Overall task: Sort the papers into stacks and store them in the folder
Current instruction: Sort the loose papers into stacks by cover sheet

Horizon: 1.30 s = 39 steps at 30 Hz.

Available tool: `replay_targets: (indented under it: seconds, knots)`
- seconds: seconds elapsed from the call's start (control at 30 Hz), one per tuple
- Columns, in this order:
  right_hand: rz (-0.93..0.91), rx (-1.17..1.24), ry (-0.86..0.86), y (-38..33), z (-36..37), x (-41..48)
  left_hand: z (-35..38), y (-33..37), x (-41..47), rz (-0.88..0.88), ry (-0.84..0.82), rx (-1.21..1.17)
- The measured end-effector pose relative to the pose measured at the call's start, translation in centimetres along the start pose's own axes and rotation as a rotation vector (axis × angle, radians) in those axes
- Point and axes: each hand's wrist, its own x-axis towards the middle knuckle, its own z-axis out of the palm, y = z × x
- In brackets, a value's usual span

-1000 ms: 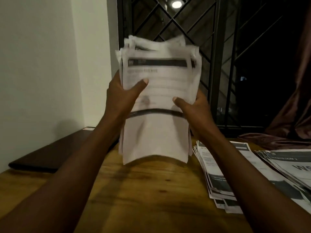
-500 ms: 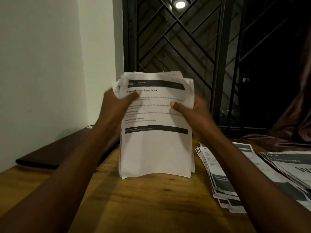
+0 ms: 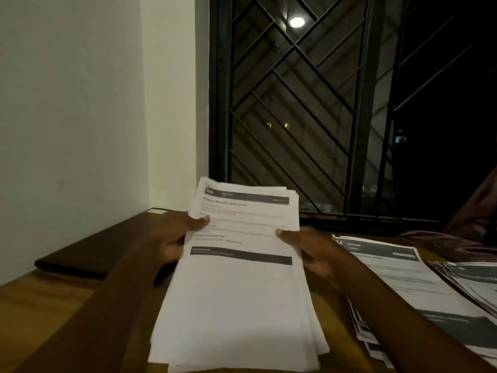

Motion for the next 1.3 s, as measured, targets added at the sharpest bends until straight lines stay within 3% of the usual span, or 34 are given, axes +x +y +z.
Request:
replay_targets:
  seconds: [0.17,0.4,0.57,0.93,1.13,1.3]
  knots:
    - [-0.120,-0.125,0.234,4.9,0.9,2.7,-0.4,-3.7,1.4,0.070,0.136,-0.023]
    - [-0.269,-0.201,0.297,5.9,-0.1,2.0,-0.2,-6.3,3.4,0.252,0.263,0.013]
    - [-0.238,-0.189,0.322,6.1,-0.6,1.7,-1.8,-7.5,4.1,0.187,0.307,-0.041]
    - [-0.198,-0.086,0.346,5.8,-0.8,1.4,-2.4,-7.6,3.8,0.155,0.226,-0.050]
    - [-0.293,-0.038,0.419,4.7,-0.3,0.7,-2.2,-7.2,3.2,0.197,0.095,-0.036]
    - [-0.261,0.018,0.345,4.2,-0.7,0.4,-2.9,-7.2,3.7,0.183,0.181,-0.029]
